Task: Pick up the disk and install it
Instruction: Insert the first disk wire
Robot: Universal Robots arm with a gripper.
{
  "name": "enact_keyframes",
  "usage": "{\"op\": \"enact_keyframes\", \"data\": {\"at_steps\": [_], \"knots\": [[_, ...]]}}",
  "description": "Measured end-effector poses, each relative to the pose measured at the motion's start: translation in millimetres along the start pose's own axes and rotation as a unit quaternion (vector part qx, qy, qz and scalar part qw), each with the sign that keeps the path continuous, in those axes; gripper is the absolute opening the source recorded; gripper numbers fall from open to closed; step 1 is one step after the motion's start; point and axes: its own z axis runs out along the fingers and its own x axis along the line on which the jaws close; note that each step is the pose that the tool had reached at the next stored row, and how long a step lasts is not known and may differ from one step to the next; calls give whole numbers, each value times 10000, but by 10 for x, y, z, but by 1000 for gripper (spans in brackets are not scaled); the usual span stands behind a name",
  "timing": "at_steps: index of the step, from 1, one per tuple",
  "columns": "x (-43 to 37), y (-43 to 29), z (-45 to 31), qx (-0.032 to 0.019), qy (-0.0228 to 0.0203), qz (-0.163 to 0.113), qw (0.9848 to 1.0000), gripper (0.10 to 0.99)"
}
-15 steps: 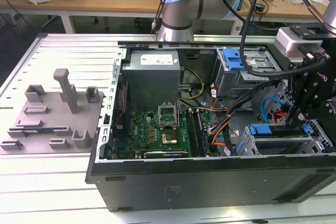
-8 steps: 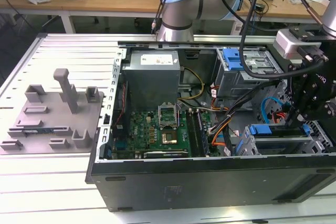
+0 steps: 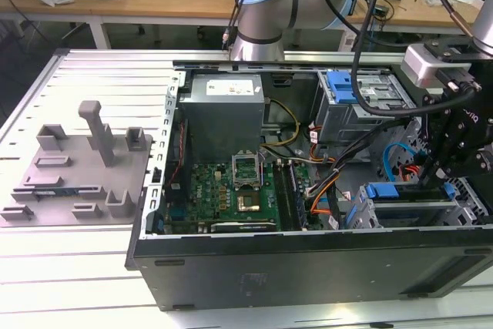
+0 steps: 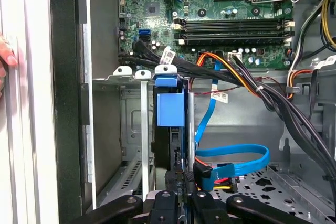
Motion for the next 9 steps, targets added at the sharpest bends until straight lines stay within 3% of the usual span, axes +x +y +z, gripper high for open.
{"op": "enact_keyframes", "data": {"at_steps": [7, 9], "knots": [[-1, 0, 8, 0, -4, 0, 10000, 165], [5, -1, -60, 0, -3, 0, 10000, 165]]}}
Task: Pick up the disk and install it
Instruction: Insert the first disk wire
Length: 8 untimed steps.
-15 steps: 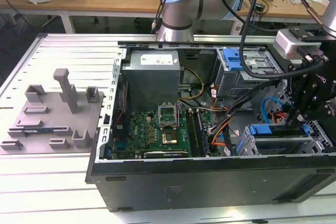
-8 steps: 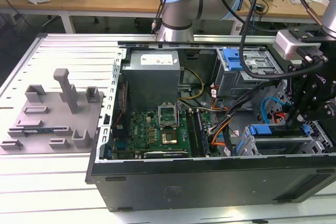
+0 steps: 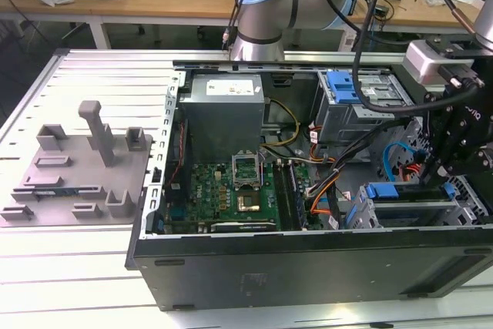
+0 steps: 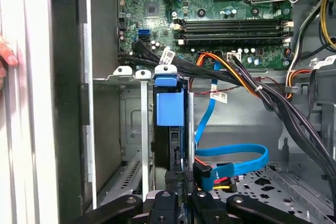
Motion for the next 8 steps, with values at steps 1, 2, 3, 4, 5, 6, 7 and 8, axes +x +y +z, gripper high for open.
{"op": "enact_keyframes", "data": {"at_steps": [1, 2, 3, 4, 5, 6, 7, 8], "knots": [[0, 0, -7, 0, -1, 0, 10000, 165], [1, 1, -7, 0, -1, 1, 10000, 165], [1, 1, -8, 0, 0, 1, 10000, 165], [1, 1, -9, 0, 1, 0, 10000, 165], [1, 1, -9, 0, 1, 1, 10000, 165], [1, 1, -8, 0, 1, 1, 10000, 165], [1, 1, -9, 0, 2, 1, 10000, 165], [1, 1, -7, 0, 1, 1, 10000, 165]]}}
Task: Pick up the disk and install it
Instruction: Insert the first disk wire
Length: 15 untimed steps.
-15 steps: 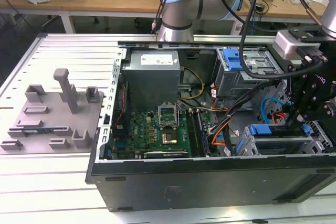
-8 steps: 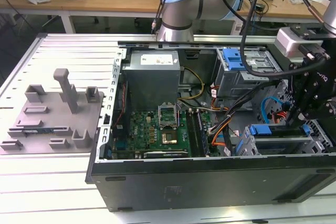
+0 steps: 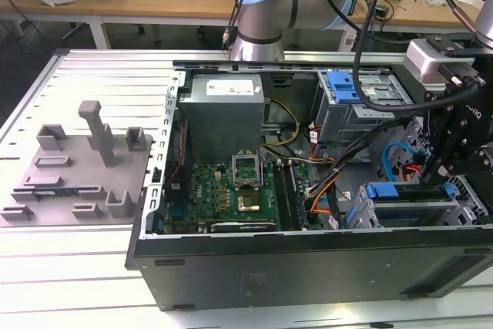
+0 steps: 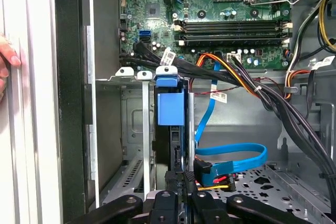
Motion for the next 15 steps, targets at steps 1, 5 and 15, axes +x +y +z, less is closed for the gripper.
{"op": "enact_keyframes", "data": {"at_steps": [1, 5, 15], "knots": [[0, 0, 1, 0, -1, 0, 10000, 165], [-3, 0, 2, 0, -1, 0, 10000, 165], [-5, -10, 6, -5, 3, 63, 10000, 165]]}}
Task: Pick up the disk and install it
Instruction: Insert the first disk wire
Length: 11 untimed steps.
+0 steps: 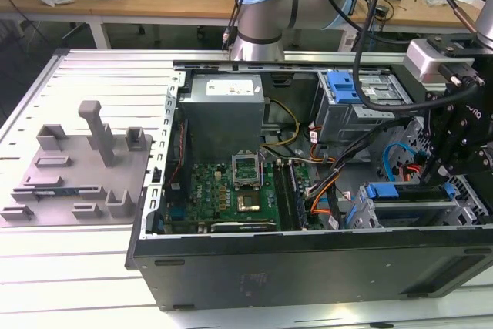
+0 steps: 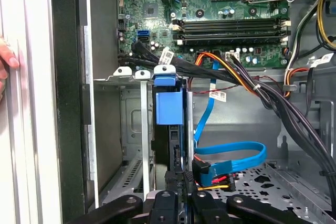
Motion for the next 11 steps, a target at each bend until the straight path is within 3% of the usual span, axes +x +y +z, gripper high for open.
{"op": "enact_keyframes", "data": {"at_steps": [11], "knots": [[-4, 1, 43, 0, 0, 1, 10000, 165]]}}
